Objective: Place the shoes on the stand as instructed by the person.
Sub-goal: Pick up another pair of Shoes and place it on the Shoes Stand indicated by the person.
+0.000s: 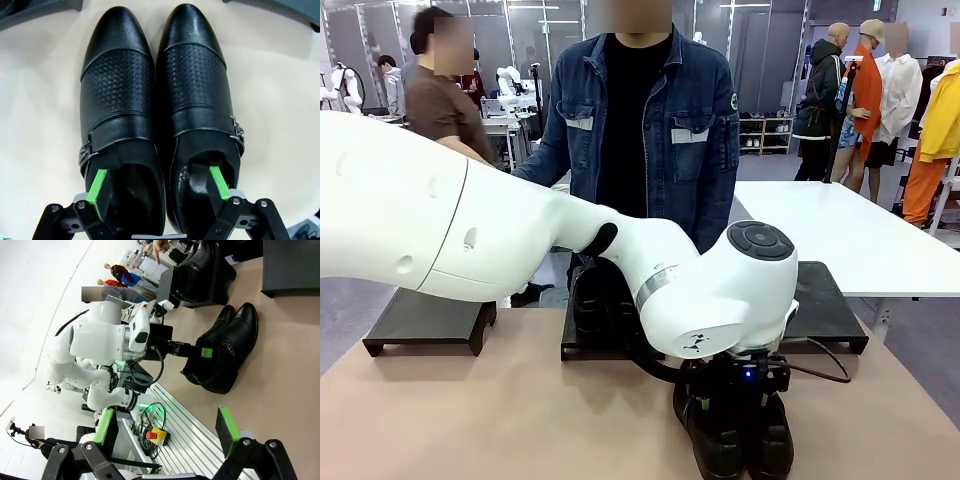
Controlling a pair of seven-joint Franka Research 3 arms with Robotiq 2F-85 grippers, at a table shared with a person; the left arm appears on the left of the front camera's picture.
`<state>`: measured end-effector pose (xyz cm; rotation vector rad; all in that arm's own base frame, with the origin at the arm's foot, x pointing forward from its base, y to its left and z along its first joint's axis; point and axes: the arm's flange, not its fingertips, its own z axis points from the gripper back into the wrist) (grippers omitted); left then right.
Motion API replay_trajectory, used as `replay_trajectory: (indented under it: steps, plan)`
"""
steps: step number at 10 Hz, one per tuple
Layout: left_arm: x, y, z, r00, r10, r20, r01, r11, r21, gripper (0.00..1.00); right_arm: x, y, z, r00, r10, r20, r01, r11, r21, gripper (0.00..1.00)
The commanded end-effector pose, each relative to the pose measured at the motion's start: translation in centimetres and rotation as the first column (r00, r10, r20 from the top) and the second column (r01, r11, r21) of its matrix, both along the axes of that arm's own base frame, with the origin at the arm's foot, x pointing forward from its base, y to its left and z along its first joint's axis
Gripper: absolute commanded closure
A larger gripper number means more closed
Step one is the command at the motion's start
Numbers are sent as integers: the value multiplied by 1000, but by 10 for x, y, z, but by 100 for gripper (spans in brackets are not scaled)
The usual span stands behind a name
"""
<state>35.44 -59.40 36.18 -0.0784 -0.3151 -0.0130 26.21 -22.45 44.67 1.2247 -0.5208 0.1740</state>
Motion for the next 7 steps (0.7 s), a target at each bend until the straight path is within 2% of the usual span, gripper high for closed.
replay_trajectory:
  steps: [1,2,3,5,6,7]
  plan:
    - [-8,-2,-14,999,14,-33,-15,1000,-19,44,-2,-1,1,1000,6,18,-6,1000,4,0]
    - [-9,-1,-20,999,20,-42,-21,1000,-16,54,-2,-1,1,1000,6,18,-6,1000,4,0]
    - [-11,0,-23,1000,15,-28,-15,1000,-8,100,-2,-1,1,1000,6,18,-6,1000,4,0]
    - [-13,0,-23,999,30,-28,-31,1000,-3,100,-2,-1,1,1000,6,18,-6,1000,4,0]
    - [-15,1,-23,999,37,-30,-37,999,1,94,-2,-1,1,1000,6,18,-6,1000,4,0]
    - [-16,2,-23,999,38,-30,-38,999,2,100,-2,-1,1,1000,6,18,-6,1000,4,0]
